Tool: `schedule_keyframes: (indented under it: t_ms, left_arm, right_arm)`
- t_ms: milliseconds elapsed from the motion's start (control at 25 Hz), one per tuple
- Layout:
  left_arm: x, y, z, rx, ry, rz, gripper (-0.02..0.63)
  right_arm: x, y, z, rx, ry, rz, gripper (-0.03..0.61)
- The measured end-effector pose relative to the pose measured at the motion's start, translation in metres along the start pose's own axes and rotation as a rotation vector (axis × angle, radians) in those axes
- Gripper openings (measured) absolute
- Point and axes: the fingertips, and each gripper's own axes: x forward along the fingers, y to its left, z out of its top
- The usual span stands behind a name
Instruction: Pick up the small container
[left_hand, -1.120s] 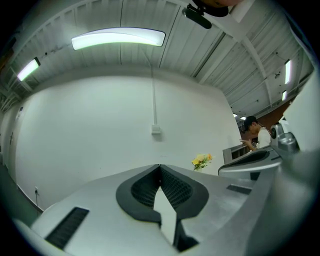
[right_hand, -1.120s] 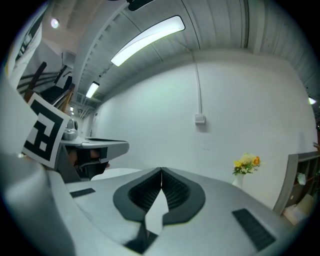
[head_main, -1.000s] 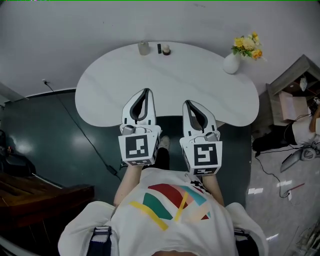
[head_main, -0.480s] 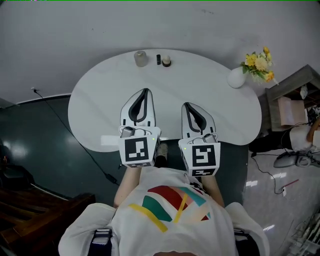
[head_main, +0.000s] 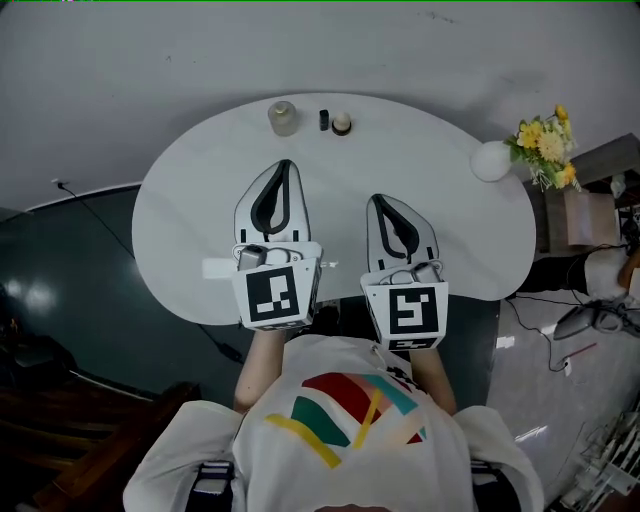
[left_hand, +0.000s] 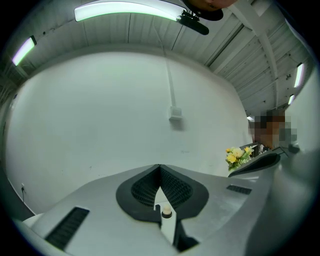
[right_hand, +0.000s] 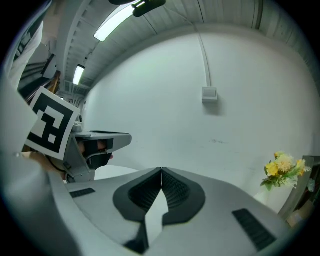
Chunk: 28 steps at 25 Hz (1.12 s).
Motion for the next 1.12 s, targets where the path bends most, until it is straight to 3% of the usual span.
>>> schedule_keyframes:
  t_ms: [960, 1120]
  left_arm:
    - [0.007, -0.003, -0.007, 0.029, 0.057, 0.089, 0.017]
    - [0.011, -0.001, 0.001, 0.023, 0.023, 0.097, 0.018]
  right_arm:
    - [0.03, -0.019, 0.013, 0.09, -0.11, 0.091, 0.012]
    - [0.033, -0.019, 0.014, 0.11, -0.114, 0.102, 0.012]
